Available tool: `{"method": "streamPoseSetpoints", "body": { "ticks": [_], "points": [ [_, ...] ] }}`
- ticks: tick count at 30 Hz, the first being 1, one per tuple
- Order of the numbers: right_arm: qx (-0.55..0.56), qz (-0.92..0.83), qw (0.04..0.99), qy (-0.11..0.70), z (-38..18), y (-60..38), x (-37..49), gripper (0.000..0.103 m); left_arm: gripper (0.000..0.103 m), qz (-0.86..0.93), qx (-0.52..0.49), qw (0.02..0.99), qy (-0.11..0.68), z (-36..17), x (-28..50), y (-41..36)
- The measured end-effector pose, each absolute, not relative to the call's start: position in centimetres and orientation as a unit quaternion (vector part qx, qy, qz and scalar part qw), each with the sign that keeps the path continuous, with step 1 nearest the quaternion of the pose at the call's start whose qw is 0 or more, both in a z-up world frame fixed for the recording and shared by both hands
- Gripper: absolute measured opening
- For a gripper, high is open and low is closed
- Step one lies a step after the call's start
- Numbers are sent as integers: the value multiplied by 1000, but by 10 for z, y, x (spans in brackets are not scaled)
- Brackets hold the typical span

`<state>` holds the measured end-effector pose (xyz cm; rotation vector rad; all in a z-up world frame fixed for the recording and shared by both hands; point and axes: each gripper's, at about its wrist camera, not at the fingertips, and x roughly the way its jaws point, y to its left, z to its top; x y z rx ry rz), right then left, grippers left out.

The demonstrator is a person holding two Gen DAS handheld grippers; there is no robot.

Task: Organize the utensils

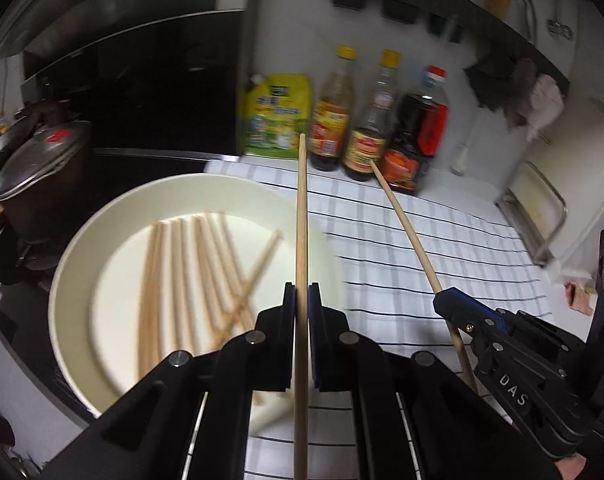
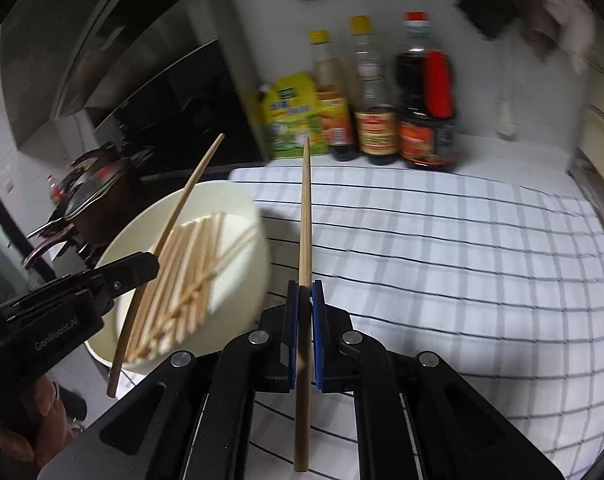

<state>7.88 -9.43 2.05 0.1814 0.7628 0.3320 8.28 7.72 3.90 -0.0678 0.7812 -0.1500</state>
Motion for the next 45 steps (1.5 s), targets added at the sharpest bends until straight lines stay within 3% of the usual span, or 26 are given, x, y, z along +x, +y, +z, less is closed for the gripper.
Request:
{"method": "streamPoseSetpoints", "body": {
  "ticks": [12, 22, 25, 27, 45],
  "points": [
    [61, 225, 882, 410, 5, 11, 131, 6, 7, -9, -56, 913, 404, 11, 110, 161],
    [56, 217, 872, 435, -12, 26, 137, 6, 8, -1, -68, 902, 426, -6, 115, 180],
    [57, 215, 879, 421, -7, 23, 132, 7, 28, 6, -75, 902, 425, -6, 113, 186],
    [57, 209, 883, 415, -4, 20, 128, 9, 56, 14, -77, 905, 417, -3, 109, 190],
    [58, 174, 898, 401, 9, 6, 90, 22, 60, 23, -73, 917, 392, 15, 80, 198]
  ]
}}
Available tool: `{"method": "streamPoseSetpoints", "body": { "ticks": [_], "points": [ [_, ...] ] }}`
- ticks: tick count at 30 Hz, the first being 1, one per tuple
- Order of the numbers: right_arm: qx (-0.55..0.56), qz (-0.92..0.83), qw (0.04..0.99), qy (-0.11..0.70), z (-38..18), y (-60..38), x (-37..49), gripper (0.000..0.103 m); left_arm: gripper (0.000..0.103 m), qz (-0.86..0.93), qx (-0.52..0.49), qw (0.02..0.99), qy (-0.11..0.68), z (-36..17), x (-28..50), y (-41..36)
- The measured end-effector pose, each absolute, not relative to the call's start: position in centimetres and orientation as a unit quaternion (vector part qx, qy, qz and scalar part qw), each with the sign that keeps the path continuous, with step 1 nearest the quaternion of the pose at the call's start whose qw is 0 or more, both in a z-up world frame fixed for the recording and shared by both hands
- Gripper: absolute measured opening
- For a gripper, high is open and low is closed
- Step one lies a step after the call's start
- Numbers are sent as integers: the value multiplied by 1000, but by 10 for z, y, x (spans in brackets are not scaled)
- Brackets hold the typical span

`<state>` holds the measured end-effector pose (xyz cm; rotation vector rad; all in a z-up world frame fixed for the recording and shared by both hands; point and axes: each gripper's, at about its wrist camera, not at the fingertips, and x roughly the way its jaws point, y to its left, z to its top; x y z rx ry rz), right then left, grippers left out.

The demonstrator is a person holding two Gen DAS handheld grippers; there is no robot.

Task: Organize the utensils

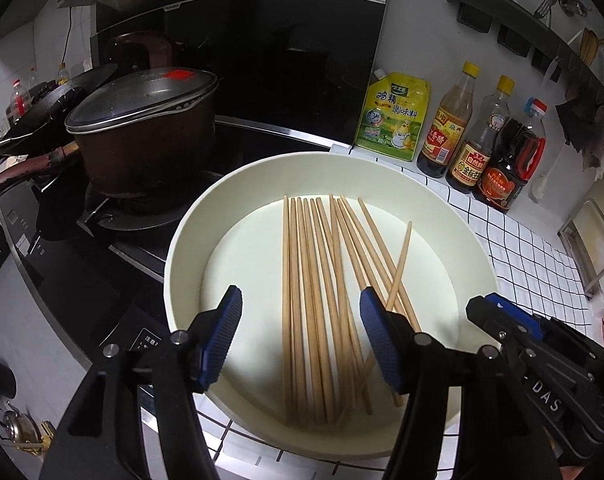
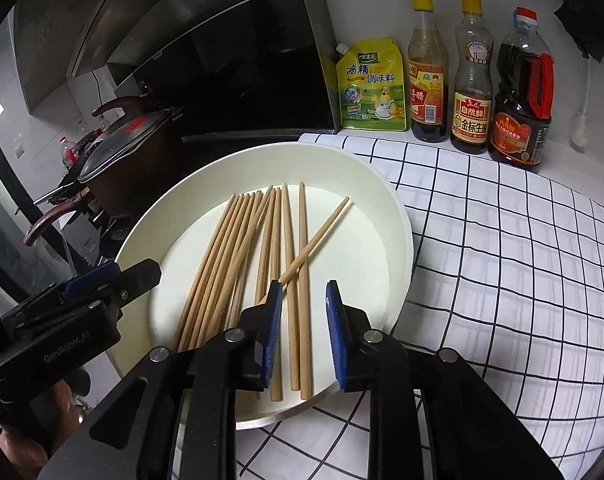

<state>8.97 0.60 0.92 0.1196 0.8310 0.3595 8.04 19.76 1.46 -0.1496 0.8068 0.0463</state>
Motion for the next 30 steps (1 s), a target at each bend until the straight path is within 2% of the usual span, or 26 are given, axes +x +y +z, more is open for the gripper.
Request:
{"method": "streamPoseSetpoints", "body": {
  "ticks": [8, 14, 21, 30],
  "points": [
    [57, 169, 902, 392, 17, 5, 77, 28, 61, 24, -69, 921, 383, 24, 72, 196],
    [63, 167, 901, 395, 16, 1, 71, 28, 63, 21, -65, 923, 378, 29, 69, 191],
    [67, 164, 903, 391, 18, -3, 64, 37, 64, 14, -62, 924, 377, 30, 64, 184],
    [62, 162, 904, 391, 18, -5, 59, 46, 73, 17, -61, 924, 376, 31, 61, 181]
  ]
}}
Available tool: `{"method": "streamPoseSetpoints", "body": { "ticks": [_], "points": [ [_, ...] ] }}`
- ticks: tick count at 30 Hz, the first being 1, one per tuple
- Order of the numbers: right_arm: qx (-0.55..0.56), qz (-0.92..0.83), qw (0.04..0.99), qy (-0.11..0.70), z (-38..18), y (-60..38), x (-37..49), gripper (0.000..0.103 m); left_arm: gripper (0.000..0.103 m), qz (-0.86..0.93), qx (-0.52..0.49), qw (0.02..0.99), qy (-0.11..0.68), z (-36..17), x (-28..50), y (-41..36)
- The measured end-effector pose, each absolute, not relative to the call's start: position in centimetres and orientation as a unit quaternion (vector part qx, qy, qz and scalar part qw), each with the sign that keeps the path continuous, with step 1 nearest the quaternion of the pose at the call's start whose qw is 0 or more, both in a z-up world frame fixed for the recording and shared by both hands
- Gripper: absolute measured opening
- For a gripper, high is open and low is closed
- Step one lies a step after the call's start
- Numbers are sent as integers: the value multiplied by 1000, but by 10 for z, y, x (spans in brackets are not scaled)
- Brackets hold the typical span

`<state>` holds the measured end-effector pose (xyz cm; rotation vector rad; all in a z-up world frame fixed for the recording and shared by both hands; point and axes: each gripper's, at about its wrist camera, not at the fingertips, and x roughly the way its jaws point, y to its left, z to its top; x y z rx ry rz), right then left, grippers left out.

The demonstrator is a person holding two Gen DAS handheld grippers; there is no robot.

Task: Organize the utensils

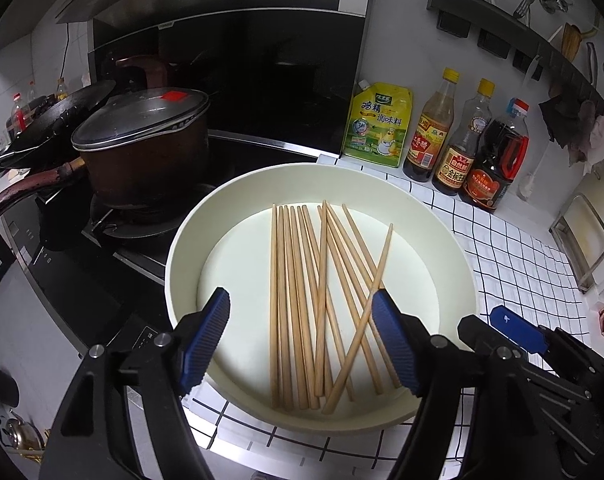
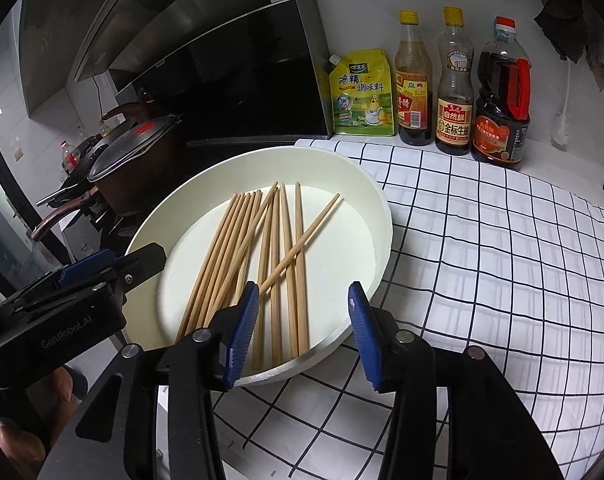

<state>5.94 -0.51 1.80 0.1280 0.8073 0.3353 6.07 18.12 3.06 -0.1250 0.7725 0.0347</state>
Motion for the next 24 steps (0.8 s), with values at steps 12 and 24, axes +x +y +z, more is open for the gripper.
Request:
{"method": "streamPoseSetpoints", "body": {
  "ticks": [12, 24],
  "points": [
    [64, 158, 906, 388, 19, -7, 56, 54, 84, 22, -64, 926, 371, 33, 57, 185],
    [63, 157, 905, 391, 15, -8, 55, 54, 91, 31, -65, 926, 370, 34, 56, 188]
  ]
}}
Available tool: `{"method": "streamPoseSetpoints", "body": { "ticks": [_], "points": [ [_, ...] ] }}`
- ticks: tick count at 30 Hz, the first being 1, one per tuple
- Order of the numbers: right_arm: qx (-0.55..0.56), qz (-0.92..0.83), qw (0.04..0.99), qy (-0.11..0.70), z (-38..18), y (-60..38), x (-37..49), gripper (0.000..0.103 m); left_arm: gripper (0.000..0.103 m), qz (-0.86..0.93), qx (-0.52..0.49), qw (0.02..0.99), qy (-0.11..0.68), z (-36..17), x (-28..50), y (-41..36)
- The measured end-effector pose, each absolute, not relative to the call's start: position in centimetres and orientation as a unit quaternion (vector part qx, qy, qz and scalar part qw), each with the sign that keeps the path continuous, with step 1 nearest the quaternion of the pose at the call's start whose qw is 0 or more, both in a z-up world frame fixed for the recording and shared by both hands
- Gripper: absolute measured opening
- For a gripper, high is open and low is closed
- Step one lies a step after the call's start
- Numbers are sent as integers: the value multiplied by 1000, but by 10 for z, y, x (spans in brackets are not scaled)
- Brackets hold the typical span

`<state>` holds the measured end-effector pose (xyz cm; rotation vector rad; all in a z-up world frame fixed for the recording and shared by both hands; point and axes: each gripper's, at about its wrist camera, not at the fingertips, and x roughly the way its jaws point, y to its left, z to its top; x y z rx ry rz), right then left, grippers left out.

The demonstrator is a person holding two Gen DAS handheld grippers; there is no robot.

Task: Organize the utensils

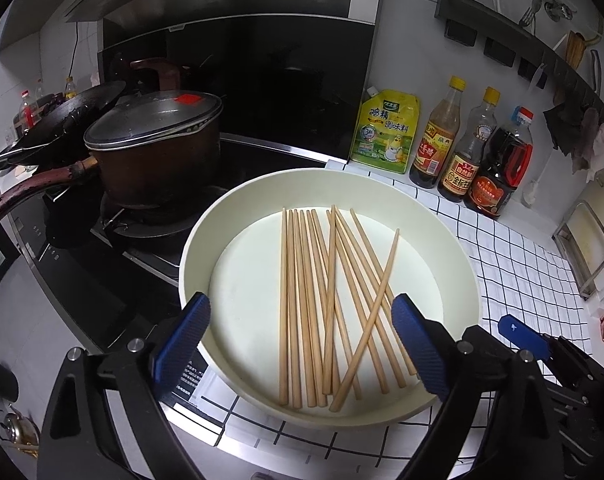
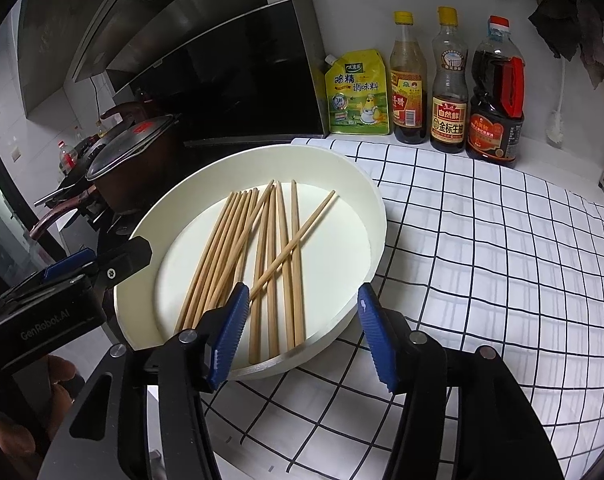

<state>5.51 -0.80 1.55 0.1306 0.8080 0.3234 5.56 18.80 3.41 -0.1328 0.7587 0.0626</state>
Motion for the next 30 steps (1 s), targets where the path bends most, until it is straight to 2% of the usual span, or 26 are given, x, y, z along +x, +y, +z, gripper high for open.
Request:
{"method": "streamPoseSetpoints", "body": {
  "ticks": [7, 30],
  "points": [
    [63, 157, 904, 394, 14, -6, 55, 54, 95, 43, -56, 925, 373, 33, 56, 189],
    [62, 157, 903, 396, 11, -4, 54, 54, 97, 46, -45, 923, 380, 29, 59, 184]
  ]
}}
